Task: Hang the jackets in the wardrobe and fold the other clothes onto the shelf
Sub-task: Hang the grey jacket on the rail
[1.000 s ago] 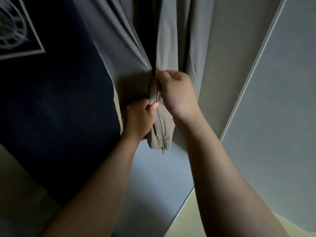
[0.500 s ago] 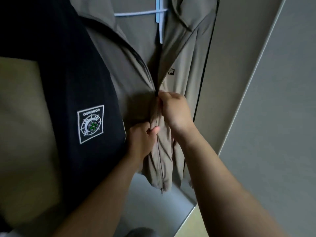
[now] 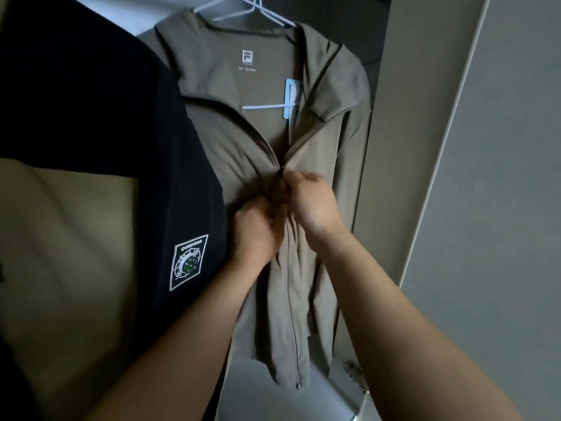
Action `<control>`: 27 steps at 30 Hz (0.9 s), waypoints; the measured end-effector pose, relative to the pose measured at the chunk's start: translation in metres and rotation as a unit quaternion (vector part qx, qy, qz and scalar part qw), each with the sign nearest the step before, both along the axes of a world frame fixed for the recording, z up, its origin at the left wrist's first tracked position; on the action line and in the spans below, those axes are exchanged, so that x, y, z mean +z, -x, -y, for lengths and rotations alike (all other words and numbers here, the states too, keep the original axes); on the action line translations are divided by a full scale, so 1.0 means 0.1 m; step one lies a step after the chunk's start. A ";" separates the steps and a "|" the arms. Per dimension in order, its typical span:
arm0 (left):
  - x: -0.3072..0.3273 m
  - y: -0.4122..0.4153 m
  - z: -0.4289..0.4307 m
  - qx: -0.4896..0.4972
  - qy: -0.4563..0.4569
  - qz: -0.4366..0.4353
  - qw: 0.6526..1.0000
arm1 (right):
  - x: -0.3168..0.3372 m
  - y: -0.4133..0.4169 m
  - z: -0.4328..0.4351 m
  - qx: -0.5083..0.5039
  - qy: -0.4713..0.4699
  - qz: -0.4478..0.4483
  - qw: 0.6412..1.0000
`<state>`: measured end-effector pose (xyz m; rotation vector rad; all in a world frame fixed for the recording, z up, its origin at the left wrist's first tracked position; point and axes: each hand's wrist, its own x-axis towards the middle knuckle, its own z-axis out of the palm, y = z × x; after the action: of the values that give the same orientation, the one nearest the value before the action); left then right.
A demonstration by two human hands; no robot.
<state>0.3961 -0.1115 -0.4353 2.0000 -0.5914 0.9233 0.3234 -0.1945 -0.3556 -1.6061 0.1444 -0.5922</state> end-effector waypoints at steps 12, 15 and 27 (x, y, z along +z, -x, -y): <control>0.45 0.00 -0.12 0.029 -0.041 0.001 0.999 | 0.26 -0.14 -0.06 0.026 -0.003 0.005 1.000; 0.54 0.01 -0.10 0.044 -0.013 0.014 0.999 | 0.27 -0.19 -0.07 0.037 0.008 0.011 0.999; 0.74 -0.12 -0.12 0.065 -0.003 0.025 0.998 | 0.53 -0.29 -0.14 0.025 0.051 0.052 0.997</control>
<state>0.4081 -0.0995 -0.3617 2.0446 -0.4963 1.0525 0.3523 -0.1810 -0.3030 -1.6682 -0.0028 -0.6524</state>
